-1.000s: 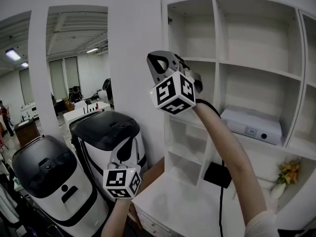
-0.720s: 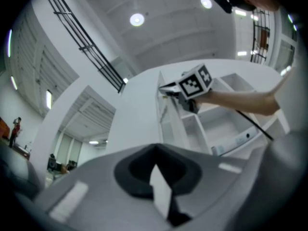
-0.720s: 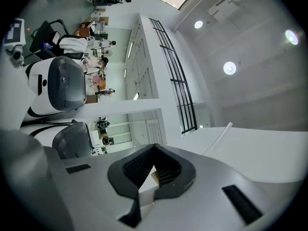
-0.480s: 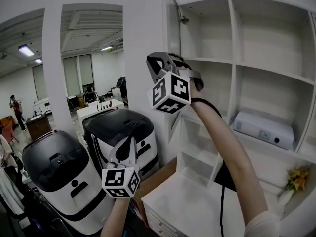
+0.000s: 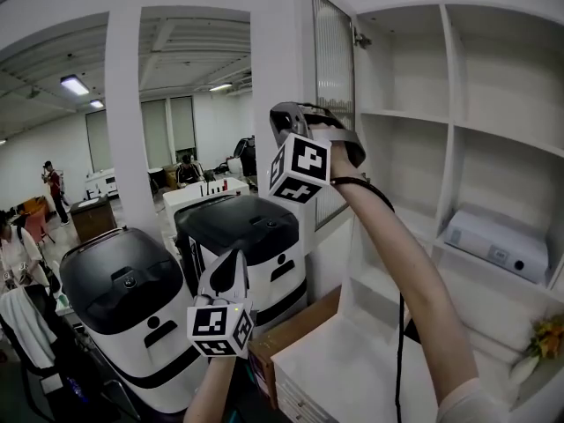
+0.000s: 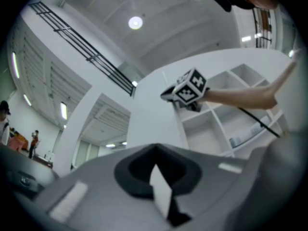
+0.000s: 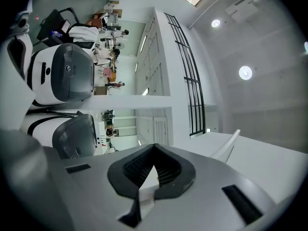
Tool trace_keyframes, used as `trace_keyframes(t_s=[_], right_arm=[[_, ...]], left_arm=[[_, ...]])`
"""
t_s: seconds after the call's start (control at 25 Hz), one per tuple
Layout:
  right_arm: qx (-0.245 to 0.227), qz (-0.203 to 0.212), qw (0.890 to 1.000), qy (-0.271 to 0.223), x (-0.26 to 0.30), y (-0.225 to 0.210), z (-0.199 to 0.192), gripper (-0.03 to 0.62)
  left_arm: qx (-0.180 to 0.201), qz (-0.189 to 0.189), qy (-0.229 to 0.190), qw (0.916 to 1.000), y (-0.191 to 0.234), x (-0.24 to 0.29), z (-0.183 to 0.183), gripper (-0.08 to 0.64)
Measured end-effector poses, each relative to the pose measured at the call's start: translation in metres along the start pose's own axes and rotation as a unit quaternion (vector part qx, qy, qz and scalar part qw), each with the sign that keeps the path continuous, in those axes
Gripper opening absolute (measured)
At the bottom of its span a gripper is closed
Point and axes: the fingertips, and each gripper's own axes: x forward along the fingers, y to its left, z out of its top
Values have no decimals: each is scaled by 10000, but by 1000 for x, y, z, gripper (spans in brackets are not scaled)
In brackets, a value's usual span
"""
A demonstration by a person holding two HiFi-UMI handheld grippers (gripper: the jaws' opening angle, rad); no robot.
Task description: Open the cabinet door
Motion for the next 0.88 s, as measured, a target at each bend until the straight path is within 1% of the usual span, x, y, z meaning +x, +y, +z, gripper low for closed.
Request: trace_keyframes(t_s=[0.12, 0.24, 0.32, 0.48, 0.6, 0.72, 0.88], right_arm=[[-65, 167, 9997, 172, 21, 18, 0, -2], [-328, 218, 9987, 314, 42, 37, -7, -3], [-367, 275, 9981, 416, 54, 45, -9, -3], [-350, 112, 9985, 405, 65, 43, -7, -3], [-329, 93, 9988, 354, 66, 42, -6, -3], [-278, 89, 9991, 321, 66, 43, -5, -3], [-289, 33, 9991, 305, 65, 43, -4, -3]], left_arm=[[-36, 157, 77, 9998, 16, -7, -8, 6], [55, 302, 172, 9994, 30, -15, -15, 6], [89, 443, 230, 9987, 43, -21, -19, 6], [157, 630, 316, 9974, 66, -32, -26, 6], [126, 728, 340, 9967, 76, -34, -29, 6], [103, 771, 332, 9964, 77, -33, -29, 6], [128, 733, 313, 9967, 75, -33, -25, 6]])
